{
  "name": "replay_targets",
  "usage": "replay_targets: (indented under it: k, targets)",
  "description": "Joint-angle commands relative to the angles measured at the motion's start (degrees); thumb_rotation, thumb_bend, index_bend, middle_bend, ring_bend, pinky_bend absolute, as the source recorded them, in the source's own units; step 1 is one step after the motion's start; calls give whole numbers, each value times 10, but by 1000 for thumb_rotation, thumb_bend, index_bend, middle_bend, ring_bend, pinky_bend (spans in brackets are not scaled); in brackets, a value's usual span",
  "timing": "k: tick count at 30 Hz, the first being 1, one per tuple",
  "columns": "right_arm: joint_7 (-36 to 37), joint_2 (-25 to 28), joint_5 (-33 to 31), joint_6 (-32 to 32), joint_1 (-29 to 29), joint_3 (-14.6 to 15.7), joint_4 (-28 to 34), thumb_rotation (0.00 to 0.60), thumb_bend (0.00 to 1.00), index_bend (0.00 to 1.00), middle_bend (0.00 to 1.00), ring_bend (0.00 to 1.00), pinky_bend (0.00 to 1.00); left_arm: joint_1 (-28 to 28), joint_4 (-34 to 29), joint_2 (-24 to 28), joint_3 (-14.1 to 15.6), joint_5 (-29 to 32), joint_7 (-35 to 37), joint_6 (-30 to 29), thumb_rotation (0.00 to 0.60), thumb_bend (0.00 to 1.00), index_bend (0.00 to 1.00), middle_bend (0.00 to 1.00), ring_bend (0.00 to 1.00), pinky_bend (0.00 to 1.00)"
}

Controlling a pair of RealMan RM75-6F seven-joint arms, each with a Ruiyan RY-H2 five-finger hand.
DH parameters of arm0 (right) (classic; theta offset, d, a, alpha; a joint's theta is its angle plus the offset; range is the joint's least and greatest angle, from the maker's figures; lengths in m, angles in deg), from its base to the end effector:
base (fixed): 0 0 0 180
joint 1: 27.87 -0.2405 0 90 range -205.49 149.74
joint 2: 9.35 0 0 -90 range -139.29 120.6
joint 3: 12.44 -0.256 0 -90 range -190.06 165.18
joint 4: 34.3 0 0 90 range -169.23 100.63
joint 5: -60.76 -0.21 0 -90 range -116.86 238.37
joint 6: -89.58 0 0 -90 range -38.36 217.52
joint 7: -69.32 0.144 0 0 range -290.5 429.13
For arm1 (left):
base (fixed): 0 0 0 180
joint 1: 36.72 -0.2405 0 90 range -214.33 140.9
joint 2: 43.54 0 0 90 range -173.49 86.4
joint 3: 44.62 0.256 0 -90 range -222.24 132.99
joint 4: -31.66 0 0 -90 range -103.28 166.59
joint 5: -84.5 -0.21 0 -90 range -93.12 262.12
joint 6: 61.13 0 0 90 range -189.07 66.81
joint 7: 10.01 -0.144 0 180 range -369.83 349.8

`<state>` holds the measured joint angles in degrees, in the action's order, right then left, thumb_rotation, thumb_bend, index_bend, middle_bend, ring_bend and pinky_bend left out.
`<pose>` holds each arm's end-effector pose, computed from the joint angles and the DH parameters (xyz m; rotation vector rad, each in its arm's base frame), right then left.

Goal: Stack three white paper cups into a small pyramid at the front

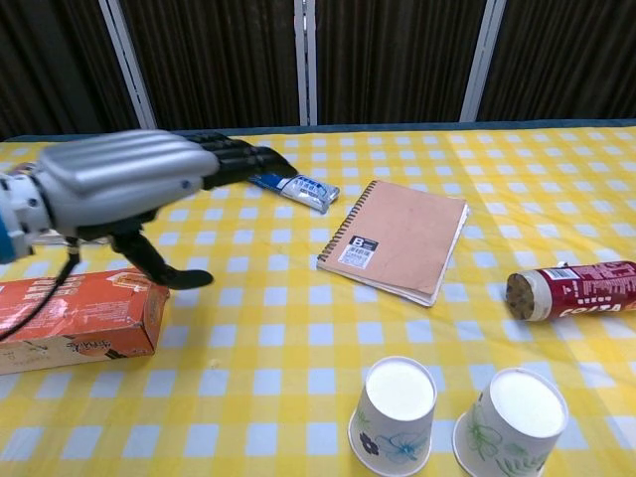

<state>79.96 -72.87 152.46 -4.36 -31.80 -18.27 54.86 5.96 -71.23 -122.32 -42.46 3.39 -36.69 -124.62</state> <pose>-0.2983 -0.1841 0.1889 1.3164 -0.8065 1.1724 -0.1147 0.2649 0.0111 -2.1702 -0.5975 -1.0101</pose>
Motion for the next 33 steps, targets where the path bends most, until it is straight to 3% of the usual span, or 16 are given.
replay_targets:
  k: [1,9,13,20,28,33]
  targets:
    - [-10,-3,0,8,-3,2,1,600,128,89,0,0,0,-67,-3,46,24,-13,21,-80,600,292,0,0,0,0]
    - [-42,16,-25,72,-13,18,28,600,127,91,0,0,0,-164,24,86,69,-38,57,-173,600,291,0,0,0,0]
    - [-71,26,-48,120,-27,23,44,600,129,169,0,0,0,-189,41,96,76,-47,80,-194,600,291,0,0,0,0]
    - [-158,35,-98,206,-66,18,86,600,132,263,0,0,0,-221,76,100,63,-65,132,-224,600,290,0,0,0,0]
    - [-207,23,-155,253,-90,8,93,600,134,212,0,0,0,-238,78,113,46,-79,157,-236,600,290,0,0,0,0]
    - [-213,12,-171,262,-97,5,81,600,138,243,0,0,0,-246,74,119,40,-87,162,-239,600,290,0,0,0,0]
